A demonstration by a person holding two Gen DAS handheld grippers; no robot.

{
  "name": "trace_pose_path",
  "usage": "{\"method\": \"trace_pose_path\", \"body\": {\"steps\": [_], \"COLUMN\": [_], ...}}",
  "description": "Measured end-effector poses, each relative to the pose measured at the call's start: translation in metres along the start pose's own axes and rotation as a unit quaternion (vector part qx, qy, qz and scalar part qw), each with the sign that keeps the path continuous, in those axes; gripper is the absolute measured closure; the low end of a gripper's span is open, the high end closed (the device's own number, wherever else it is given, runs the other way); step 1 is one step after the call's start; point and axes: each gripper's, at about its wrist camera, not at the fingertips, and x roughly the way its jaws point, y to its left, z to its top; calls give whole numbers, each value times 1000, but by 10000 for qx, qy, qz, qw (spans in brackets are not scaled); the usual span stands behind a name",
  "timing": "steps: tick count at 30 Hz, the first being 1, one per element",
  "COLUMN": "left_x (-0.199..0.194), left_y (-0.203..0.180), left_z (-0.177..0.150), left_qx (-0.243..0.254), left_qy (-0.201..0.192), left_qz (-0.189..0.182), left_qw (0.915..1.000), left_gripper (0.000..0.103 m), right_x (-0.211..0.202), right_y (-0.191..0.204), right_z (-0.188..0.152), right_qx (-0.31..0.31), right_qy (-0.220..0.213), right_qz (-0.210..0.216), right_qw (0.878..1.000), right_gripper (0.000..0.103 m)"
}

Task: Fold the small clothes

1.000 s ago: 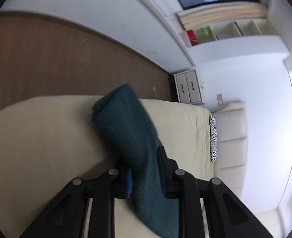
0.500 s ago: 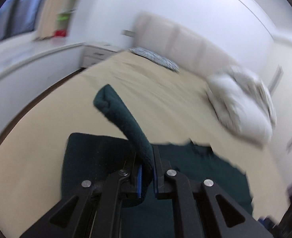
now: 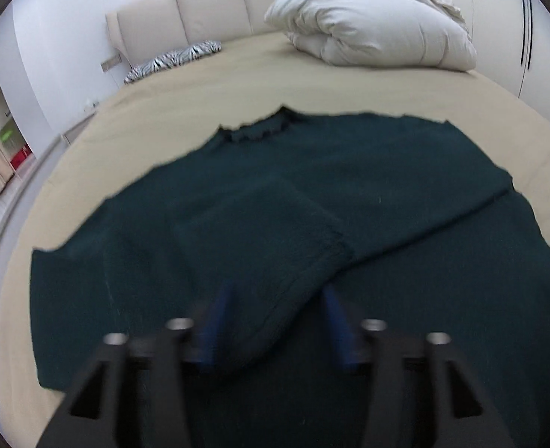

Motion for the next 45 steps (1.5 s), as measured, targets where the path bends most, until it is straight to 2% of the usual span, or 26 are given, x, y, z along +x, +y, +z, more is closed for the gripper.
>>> {"method": "trace_pose_path", "body": {"steps": [3, 5, 7, 10, 11, 14, 15, 16, 19, 21, 23, 26, 29, 34, 38, 40, 42, 45], "left_x": [-10, -21, -34, -49, -54, -67, -72, -74, -77, -78, -79, -74, -78, -84, -78, -68, -59, -44], "left_y": [-3, 5, 19, 47, 58, 90, 99, 105, 120, 128, 132, 137, 143, 159, 172, 176, 182, 191], "left_z": [-21, -29, -44, -62, -67, -79, -82, -84, -91, -97, -103, -109, -113, -107, -98, -90, -80, -60], "left_qx": [-44, -240, -582, -1138, -1356, -1933, -2081, -2165, -2359, -2474, -2554, -2718, -2863, -2980, -3049, -3022, -3038, -2995], "left_qy": [117, 137, 104, 59, 28, -128, -191, -223, -247, -239, -235, -186, -241, -397, -442, -384, -374, -285], "left_qz": [-163, -405, -726, -898, -939, -982, -979, -965, -928, -920, -898, -943, -946, -847, -708, -592, -577, -442], "left_qw": [9998, 9988, 9956, 9894, 9863, 9761, 9730, 9712, 9670, 9642, 9624, 9575, 9531, 9500, 9487, 9506, 9502, 9526], "left_gripper": [36, 36, 33, 33, 33, 33, 33, 33, 33, 33, 33, 33, 33, 33, 33, 33, 33, 33], "right_x": [24, 38, 54, 76, 88, 119, 129, 142, 182, 205, 210, 215, 213, 174, 141, 140, 152, 161], "right_y": [2, 10, 24, 50, 66, 92, 101, 108, 117, 117, 120, 136, 147, 162, 153, 141, 119, 91], "right_z": [3, 6, 11, 19, 23, 32, 34, 37, 42, 42, 38, 34, 34, 47, 70, 78, 82, 83], "right_qx": [105, 41, -29, -342, -642, -1036, -1120, -1245, -1334, -1276, -1400, -1839, -2160, -2304, -2100, -2017, -1921, -1525], "right_qy": [298, 442, 592, 744, 776, 926, 992, 1079, 1311, 1488, 1451, 1483, 1329, 699, 171, 188, 294, 412], "right_qz": [181, 311, 481, 723, 687, 505, 518, 456, -45, -231, -272, -280, -441, -334, -196, -283, -580, -653], "right_qw": [9993, 9985, 9971, 9940, 9925, 9890, 9874, 9853, 9823, 9803, 9791, 9713, 9663, 9700, 9774, 9788, 9792, 9853], "right_gripper": [25, 25, 25, 25, 25, 28, 35, 38, 44, 54, 61, 83, 96, 97, 97, 97, 97, 97]}}
